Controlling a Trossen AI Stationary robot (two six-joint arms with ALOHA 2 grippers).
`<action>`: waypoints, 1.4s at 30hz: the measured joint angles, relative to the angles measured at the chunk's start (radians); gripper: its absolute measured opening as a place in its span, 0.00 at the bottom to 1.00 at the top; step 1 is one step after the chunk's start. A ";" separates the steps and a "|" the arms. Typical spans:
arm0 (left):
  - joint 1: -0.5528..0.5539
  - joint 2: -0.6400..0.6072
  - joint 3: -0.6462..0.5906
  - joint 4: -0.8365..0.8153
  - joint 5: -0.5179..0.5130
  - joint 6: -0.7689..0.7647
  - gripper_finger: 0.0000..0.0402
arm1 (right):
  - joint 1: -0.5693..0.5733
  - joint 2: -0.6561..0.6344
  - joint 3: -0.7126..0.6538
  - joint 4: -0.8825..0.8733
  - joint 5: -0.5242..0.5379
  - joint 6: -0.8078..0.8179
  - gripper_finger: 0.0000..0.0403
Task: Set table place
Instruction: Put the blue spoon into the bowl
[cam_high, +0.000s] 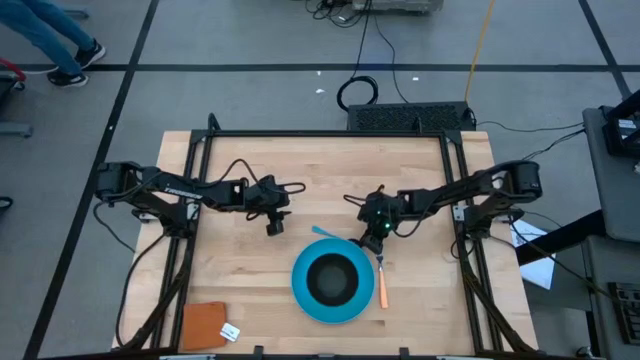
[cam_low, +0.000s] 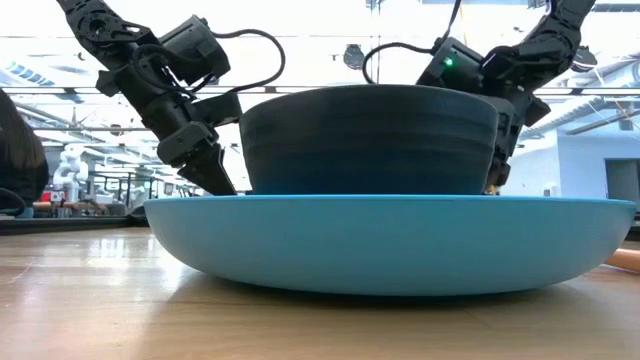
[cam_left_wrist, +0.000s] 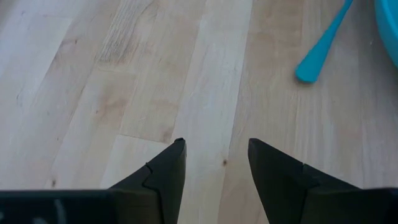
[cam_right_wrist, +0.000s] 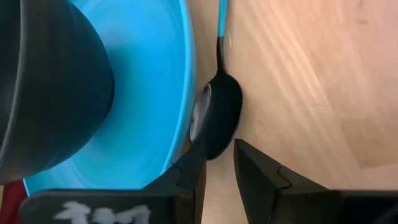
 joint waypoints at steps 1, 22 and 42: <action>0.000 0.000 0.000 0.000 0.000 0.001 0.45 | 0.001 0.005 0.000 0.005 0.000 0.004 0.18; 0.000 0.000 0.000 0.002 0.000 -0.001 0.45 | -0.019 0.004 0.000 0.028 0.033 -0.056 0.00; 0.000 0.000 0.000 -0.005 0.002 -0.030 0.45 | -0.113 -0.021 0.000 0.020 0.067 -0.147 0.00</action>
